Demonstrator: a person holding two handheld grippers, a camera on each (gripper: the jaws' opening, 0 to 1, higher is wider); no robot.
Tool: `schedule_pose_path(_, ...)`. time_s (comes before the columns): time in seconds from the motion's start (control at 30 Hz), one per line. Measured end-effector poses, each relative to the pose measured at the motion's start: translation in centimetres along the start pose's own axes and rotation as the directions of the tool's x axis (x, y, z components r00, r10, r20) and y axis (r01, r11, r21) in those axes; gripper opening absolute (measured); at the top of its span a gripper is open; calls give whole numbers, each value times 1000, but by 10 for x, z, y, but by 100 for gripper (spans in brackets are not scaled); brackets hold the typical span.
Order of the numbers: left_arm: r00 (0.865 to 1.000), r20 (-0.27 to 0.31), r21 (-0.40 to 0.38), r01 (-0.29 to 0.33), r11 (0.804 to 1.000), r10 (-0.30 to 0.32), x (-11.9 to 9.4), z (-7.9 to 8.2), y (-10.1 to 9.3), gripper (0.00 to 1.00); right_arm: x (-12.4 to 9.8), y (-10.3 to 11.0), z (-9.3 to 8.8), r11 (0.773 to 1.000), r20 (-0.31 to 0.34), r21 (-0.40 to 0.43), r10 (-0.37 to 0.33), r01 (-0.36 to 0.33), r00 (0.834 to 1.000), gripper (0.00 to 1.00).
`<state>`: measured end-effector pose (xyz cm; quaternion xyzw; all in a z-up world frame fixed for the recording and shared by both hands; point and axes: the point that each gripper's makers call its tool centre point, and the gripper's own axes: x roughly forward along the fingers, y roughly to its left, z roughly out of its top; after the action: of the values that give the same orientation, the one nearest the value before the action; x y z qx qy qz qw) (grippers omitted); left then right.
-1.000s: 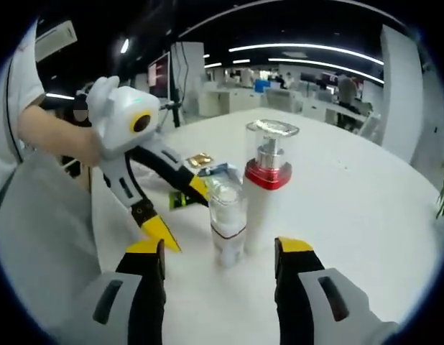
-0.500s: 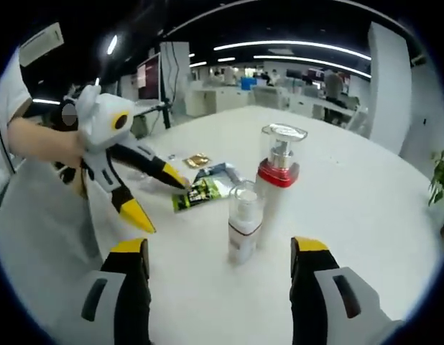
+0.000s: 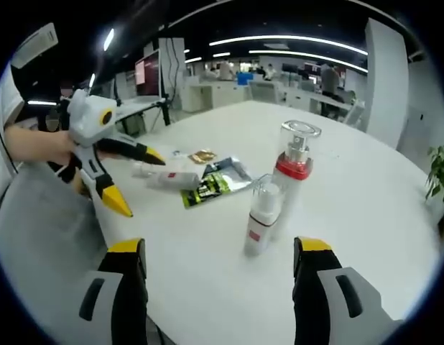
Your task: Arrange the skincare products in the storage area until every visible bottle or jar stands upright without overlapping.
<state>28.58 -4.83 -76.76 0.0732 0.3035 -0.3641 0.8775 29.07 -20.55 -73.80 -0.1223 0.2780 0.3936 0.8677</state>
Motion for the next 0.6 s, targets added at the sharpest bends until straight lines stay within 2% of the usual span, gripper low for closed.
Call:
schedule_pose_path(0.2,1000,-2,-39,-18,999,18,-25,-12,4,94,-10,7,2,1000,6,4,-8,8,1000,84)
schedule_pose_path(0.27,1000,8,-63,-15,998,16,-33,-10,1,99,-14,10,3,1000,3,8,-9,9,1000,84)
schedule_pose_path(0.4,1000,20,-71,-18,997,19,-50,-9,-7,99,-21,14,2,1000,1,16,-13,13,1000,85)
schedule_pose_path(0.6,998,37,-81,-52,995,55,-69,-9,-4,99,-29,20,3,999,1,38,-8,8,1000,86)
